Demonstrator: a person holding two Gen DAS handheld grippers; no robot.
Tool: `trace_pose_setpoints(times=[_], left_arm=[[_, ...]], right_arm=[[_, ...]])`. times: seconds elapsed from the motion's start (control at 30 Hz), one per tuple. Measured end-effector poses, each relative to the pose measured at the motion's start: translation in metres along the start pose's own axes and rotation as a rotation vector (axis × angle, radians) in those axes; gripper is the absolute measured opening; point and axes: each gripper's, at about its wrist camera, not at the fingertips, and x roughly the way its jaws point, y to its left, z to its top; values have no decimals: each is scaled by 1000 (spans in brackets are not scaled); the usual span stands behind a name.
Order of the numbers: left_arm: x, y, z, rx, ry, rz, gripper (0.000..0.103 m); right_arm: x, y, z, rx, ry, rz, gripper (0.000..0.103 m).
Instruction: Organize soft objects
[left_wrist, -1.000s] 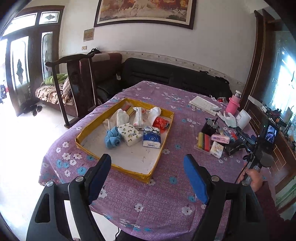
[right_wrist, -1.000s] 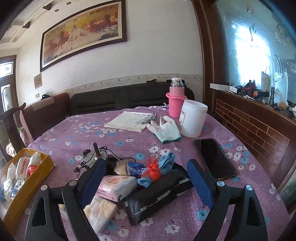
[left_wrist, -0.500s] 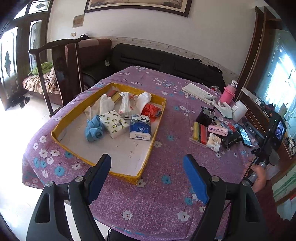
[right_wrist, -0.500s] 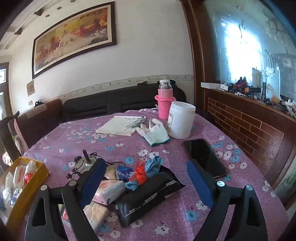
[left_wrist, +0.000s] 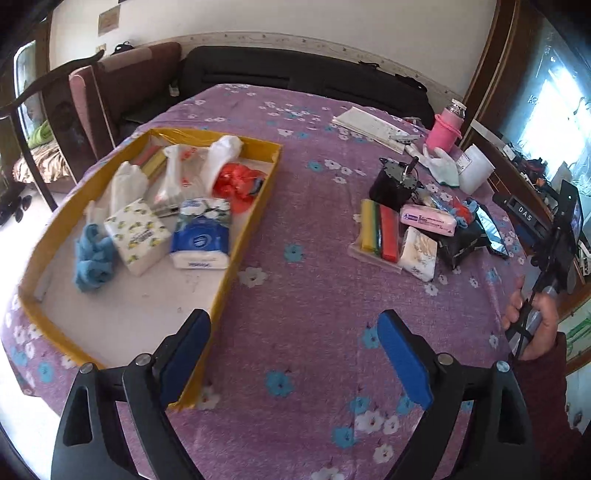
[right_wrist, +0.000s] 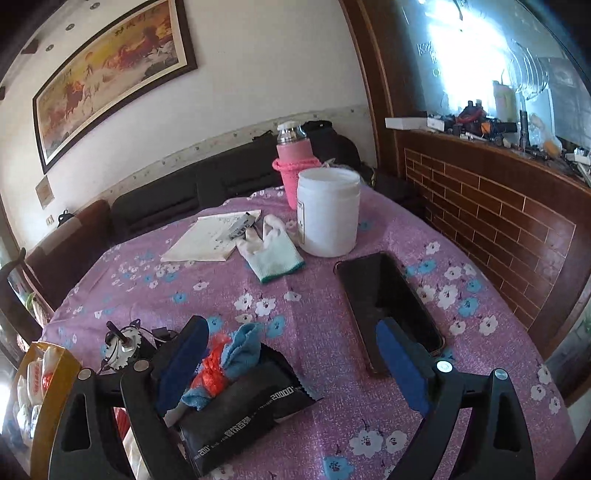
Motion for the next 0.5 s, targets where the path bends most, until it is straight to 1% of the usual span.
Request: trace_pose_setpoints(times=[0.07,0.13,0.2,0.33,0.4,0.43,0.5], left_arm=[[27,-13,13,18,15,-14,91],[54,-28,25,37,55,-28,91],[74,-44,36,66,71,-49,91],[104,-75,60,187,53,-50,91],[124,-86,71,232,67,-28,91],[132,-88,74,239,79,-33,89],[153,-90,79,231,130,-60,64]], right_arm=[[5,-5,-2,24,29,4,94],[7,-9,-2,42,36,5,94],[9,-12,0,54,42,3,94],[18,-19,3,95,78,16,94],[22,-21,2,108,96,16,94],[23,-23,1,116,105,19,94],[25,-24,0,129,114,24,94]])
